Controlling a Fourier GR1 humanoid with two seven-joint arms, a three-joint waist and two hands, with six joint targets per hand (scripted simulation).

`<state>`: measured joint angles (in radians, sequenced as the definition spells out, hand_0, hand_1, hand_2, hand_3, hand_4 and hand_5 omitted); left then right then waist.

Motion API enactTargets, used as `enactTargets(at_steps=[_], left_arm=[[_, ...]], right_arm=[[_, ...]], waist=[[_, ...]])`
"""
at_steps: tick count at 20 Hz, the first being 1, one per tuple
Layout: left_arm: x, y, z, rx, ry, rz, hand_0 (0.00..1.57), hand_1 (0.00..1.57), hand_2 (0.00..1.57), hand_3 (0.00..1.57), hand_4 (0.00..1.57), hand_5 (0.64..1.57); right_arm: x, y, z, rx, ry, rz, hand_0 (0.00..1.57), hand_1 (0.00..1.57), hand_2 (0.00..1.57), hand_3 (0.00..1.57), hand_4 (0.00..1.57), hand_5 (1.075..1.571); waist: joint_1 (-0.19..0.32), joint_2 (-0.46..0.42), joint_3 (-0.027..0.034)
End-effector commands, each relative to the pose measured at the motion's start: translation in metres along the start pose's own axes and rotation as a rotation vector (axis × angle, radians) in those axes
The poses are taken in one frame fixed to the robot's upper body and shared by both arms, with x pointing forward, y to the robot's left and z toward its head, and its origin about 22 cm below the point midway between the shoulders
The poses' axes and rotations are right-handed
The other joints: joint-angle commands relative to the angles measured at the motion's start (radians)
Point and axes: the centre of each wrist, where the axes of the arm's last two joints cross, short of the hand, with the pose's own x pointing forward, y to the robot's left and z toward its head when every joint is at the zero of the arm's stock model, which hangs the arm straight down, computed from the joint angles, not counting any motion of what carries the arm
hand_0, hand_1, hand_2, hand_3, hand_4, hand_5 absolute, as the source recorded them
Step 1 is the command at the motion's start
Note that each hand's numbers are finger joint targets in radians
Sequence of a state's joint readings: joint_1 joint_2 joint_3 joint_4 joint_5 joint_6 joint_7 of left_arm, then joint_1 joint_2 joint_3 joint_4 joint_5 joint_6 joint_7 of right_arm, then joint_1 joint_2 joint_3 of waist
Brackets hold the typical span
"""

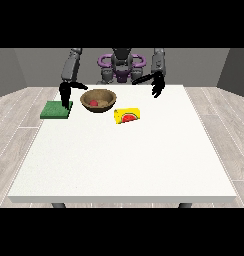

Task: Pick the cup and pour the ball into the bowl, then pick the bowl and place it on the pad

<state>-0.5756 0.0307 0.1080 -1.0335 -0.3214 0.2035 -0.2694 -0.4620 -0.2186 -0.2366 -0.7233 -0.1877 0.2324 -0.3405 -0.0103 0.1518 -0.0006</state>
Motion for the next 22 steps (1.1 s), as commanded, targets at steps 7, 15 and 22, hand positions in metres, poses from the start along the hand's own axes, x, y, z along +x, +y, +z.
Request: enactTargets(at_steps=[7, 15, 22], left_arm=[[0.026, -0.009, -0.005, -0.072, -0.098, 0.029, 0.00, 0.00, 0.00, 0.00, 0.00, 1.555], [0.059, -0.005, -0.025, -0.108, -0.165, 0.037, 0.00, 0.00, 0.00, 0.00, 0.00, 1.559], [0.014, 0.011, -0.004, -0.082, -0.002, 0.035, 0.00, 0.00, 0.00, 0.00, 0.00, 1.564]], right_arm=[[-0.034, -0.025, 0.027, -0.052, 0.001, -0.055, 0.00, 0.00, 0.00, 0.00, 0.23, 1.545], [-0.029, -0.009, 0.014, -0.112, -0.059, -0.121, 0.00, 0.00, 0.00, 0.00, 0.23, 1.532], [-0.037, 0.035, 0.008, -0.076, 0.071, -0.116, 0.00, 0.00, 0.00, 0.00, 0.35, 1.546]], waist=[[0.079, 0.067, 0.0015], [0.153, 0.116, 0.0015], [0.092, -0.032, 0.0004]])
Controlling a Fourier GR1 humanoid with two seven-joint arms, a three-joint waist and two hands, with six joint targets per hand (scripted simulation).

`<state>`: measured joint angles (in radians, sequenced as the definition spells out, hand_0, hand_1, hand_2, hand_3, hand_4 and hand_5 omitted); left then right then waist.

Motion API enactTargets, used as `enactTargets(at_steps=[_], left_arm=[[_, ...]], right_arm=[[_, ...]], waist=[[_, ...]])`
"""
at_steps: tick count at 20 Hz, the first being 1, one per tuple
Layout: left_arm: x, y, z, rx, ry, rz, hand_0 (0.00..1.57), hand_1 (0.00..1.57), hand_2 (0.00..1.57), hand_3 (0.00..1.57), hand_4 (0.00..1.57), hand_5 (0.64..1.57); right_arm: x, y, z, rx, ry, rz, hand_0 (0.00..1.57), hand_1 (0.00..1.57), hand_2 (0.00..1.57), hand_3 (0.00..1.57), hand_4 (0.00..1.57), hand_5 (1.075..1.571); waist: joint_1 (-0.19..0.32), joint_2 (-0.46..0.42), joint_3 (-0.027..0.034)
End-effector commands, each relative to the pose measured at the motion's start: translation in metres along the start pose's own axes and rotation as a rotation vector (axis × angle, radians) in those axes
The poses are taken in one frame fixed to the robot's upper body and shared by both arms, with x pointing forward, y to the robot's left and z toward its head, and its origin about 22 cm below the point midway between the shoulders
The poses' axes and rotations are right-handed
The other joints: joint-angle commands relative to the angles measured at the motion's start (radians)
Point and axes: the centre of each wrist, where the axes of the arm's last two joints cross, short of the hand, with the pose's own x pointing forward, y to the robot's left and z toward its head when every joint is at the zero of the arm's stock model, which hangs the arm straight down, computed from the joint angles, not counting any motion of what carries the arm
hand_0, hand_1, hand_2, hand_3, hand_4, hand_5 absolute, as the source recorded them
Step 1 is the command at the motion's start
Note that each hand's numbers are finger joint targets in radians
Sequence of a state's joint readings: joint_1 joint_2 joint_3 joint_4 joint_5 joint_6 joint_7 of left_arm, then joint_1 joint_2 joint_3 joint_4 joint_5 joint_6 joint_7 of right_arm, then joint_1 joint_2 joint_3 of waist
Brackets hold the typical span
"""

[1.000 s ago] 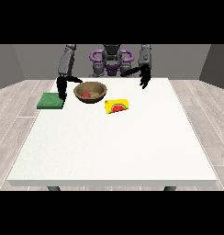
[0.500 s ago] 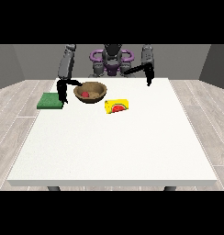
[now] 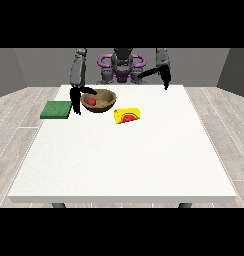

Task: Pick the cup and pour the ball into the bowl, then pick the bowl and place it on the pad

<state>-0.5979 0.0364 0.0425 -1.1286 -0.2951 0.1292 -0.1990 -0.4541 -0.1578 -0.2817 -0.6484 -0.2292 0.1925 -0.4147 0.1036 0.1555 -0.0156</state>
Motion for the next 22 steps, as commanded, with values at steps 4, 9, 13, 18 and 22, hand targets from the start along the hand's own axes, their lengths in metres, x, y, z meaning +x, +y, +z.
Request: enactTargets(at_steps=[4, 9, 13, 18, 22], left_arm=[[-0.012, 0.022, 0.005, 0.020, 0.039, 0.005, 0.00, 0.00, 0.00, 0.00, 0.00, 1.564], [0.014, 0.023, -0.011, -0.014, -0.066, 0.006, 0.00, 0.00, 0.00, 0.00, 0.00, 1.567], [0.002, 0.039, -0.009, 0.029, -0.024, 0.004, 0.00, 0.00, 0.00, 0.00, 0.00, 1.569], [-0.043, 0.042, 0.026, 0.061, 0.083, 0.019, 0.00, 0.00, 0.00, 0.00, 0.00, 1.570], [-0.056, 0.050, 0.039, 0.101, 0.126, 0.011, 0.00, 0.00, 0.00, 0.00, 0.00, 1.570]], right_arm=[[-0.020, 0.059, -0.006, 0.017, 0.063, -0.033, 0.00, 0.00, 0.00, 0.00, 0.37, 1.547], [-0.032, 0.021, 0.011, -0.142, 0.211, 0.181, 1.57, 1.57, 1.57, 1.57, 0.96, 1.556], [-0.027, 0.018, 0.011, -0.124, 0.258, 0.206, 1.57, 1.57, 1.57, 1.57, 1.04, 1.549], [0.009, 0.039, -0.022, -0.148, 0.289, 0.274, 1.57, 1.57, 1.57, 1.57, 1.03, 1.555], [0.036, 0.032, -0.037, -0.116, 0.329, 0.289, 1.57, 1.57, 1.57, 1.57, 1.03, 1.558]], waist=[[-0.020, -0.009, 0.0158], [0.052, 0.058, 0.0150], [0.010, 0.024, 0.0142], [-0.043, -0.065, 0.0144], [-0.069, -0.087, 0.0152]])
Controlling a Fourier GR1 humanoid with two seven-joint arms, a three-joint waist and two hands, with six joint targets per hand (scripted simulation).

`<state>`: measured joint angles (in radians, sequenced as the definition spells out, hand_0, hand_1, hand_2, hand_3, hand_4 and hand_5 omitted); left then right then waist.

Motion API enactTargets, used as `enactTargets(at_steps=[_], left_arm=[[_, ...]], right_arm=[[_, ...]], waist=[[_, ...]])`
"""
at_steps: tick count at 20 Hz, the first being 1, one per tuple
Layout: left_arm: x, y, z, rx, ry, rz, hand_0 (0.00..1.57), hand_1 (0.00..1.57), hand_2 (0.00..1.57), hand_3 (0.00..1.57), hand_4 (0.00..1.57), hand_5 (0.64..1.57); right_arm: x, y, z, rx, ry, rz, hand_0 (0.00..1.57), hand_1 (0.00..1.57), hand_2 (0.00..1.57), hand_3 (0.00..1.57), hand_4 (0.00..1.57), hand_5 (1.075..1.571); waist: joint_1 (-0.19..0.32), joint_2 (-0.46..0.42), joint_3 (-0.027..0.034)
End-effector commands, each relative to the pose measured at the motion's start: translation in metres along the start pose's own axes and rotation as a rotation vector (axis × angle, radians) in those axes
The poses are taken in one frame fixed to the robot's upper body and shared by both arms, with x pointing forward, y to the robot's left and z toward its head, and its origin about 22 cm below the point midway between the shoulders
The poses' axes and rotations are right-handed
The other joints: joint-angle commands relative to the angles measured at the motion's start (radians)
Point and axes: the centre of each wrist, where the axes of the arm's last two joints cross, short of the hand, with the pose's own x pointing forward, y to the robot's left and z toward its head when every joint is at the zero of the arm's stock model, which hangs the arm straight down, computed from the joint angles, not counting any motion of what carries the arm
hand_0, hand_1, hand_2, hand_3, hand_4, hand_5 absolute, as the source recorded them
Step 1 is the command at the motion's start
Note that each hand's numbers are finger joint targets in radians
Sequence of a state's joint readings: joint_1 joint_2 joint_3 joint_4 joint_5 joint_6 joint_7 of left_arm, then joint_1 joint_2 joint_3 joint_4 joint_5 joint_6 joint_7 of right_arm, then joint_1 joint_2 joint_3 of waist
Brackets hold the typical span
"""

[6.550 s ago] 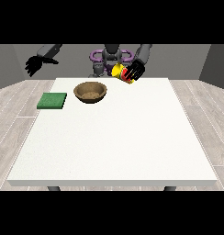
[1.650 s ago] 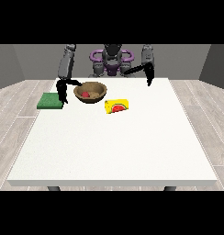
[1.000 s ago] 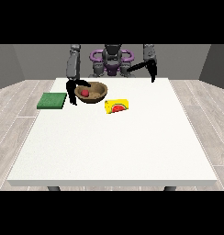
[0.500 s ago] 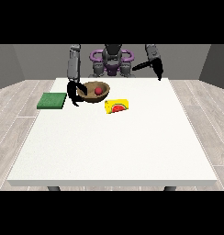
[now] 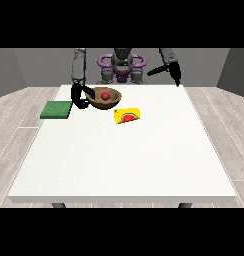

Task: Pick the cup and pour the ball into the bowl, then pick the bowl and place it on the pad

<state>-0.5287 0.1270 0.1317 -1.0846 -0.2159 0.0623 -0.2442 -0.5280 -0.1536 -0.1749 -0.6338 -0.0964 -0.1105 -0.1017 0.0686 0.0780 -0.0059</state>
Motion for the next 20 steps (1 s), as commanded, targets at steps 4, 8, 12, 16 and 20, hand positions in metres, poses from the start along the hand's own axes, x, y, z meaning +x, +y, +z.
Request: enactTargets(at_steps=[4, 8, 12, 16, 20], left_arm=[[-0.044, 0.042, 0.028, 0.097, 0.108, -0.014, 0.00, 0.00, 0.00, 0.00, 0.00, 1.570], [-0.020, 0.031, 0.013, 0.057, 0.018, -0.017, 0.00, 0.00, 0.00, 0.00, 0.00, 1.570], [-0.013, 0.005, 0.016, 0.050, -0.016, -0.016, 0.00, 0.00, 0.00, 0.00, 0.00, 1.569], [-0.041, 0.026, 0.024, 0.139, -0.022, -0.027, 0.00, 0.00, 0.00, 0.00, 0.00, 1.565], [0.016, -0.006, -0.007, 0.061, -0.149, -0.019, 0.00, 0.00, 0.00, 0.00, 0.00, 1.565]], right_arm=[[0.055, -0.003, -0.011, 0.088, 0.101, -0.003, 1.57, 1.57, 1.57, 1.57, 1.05, 1.553], [0.067, -0.073, -0.011, 0.009, 0.046, -0.031, 1.57, 1.57, 1.57, 1.57, 1.06, 1.562], [0.071, -0.116, -0.006, -0.043, 0.008, -0.114, 1.57, 1.57, 1.57, 1.57, 1.07, 1.557], [0.089, -0.101, -0.008, 0.053, -0.036, -0.093, 1.57, 1.57, 1.57, 1.57, 1.07, 1.557], [0.097, -0.181, 0.004, -0.053, -0.111, -0.189, 1.57, 1.57, 1.57, 1.57, 1.07, 1.563]], waist=[[-0.119, -0.084, 0.0048], [-0.063, -0.012, 0.0059], [-0.043, 0.021, 0.0064], [-0.127, 0.076, 0.0054], [-0.017, 0.174, 0.0072]])
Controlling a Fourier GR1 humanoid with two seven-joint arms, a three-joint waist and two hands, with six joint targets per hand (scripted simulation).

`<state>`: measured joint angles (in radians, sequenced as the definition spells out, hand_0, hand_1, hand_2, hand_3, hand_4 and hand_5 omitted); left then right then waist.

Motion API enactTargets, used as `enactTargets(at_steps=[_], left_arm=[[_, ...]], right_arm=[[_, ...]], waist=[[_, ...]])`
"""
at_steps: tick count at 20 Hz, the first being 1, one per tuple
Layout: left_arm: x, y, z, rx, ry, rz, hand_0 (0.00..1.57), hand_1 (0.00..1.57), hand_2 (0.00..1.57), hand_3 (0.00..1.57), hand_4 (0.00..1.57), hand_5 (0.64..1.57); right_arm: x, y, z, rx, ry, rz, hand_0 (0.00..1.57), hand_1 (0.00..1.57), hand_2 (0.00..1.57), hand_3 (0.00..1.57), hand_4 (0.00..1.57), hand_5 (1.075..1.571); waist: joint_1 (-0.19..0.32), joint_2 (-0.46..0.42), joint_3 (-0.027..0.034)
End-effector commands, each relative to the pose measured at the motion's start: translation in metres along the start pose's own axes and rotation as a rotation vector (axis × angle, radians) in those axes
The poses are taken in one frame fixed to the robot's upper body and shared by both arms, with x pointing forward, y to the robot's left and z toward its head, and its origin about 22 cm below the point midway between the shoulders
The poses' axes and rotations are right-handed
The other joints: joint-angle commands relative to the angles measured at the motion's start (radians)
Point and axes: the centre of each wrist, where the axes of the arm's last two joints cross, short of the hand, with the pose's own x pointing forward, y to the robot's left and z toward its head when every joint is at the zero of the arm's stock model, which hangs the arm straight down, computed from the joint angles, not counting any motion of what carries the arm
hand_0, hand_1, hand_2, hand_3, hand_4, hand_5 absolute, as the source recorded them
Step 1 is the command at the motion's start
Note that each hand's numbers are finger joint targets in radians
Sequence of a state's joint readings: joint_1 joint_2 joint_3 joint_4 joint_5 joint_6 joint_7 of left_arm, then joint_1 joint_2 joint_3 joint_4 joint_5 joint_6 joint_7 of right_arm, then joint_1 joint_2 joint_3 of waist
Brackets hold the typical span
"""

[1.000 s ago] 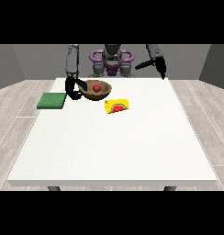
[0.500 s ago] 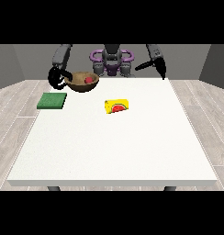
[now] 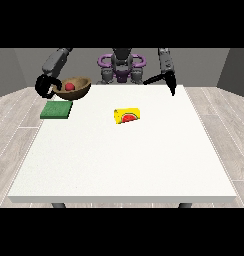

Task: Pick the cup and pour the ball into the bowl, then pick the bowl and place it on the pad

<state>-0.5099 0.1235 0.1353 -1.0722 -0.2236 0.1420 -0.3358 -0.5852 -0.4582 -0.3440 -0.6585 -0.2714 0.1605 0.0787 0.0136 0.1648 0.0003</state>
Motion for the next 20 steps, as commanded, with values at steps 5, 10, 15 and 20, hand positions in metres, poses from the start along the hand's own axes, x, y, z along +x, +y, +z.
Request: enactTargets(at_steps=[5, 10, 15, 20], left_arm=[[0.058, -0.021, -0.025, 0.053, -0.274, -0.018, 0.00, 0.00, 0.00, 0.00, 0.00, 1.565], [0.087, -0.014, -0.032, 0.085, -0.332, -0.037, 0.00, 0.00, 0.00, 0.00, 0.00, 1.563], [0.097, -0.007, -0.016, 0.049, -0.347, -0.025, 0.00, 0.00, 0.00, 0.00, 0.00, 1.563], [0.114, -0.019, 0.000, 0.014, -0.343, -0.014, 0.00, 0.00, 0.00, 0.00, 0.00, 1.563]], right_arm=[[0.046, -0.086, 0.020, -0.028, -0.237, -0.081, 1.57, 1.57, 1.57, 1.40, 1.03, 1.561], [0.073, -0.117, 0.033, -0.069, -0.331, -0.007, 1.57, 1.57, 1.57, 0.35, 1.02, 1.569], [0.066, -0.125, 0.035, -0.104, -0.334, -0.007, 1.57, 1.57, 1.57, 0.00, 1.04, 1.569], [0.067, -0.123, 0.031, -0.157, -0.319, 0.019, 1.57, 1.57, 1.57, 0.44, 1.03, 1.571]], waist=[[0.048, 0.270, 0.0028], [0.040, 0.328, 0.0027], [0.067, 0.331, 0.0018], [0.088, 0.323, 0.0018]])
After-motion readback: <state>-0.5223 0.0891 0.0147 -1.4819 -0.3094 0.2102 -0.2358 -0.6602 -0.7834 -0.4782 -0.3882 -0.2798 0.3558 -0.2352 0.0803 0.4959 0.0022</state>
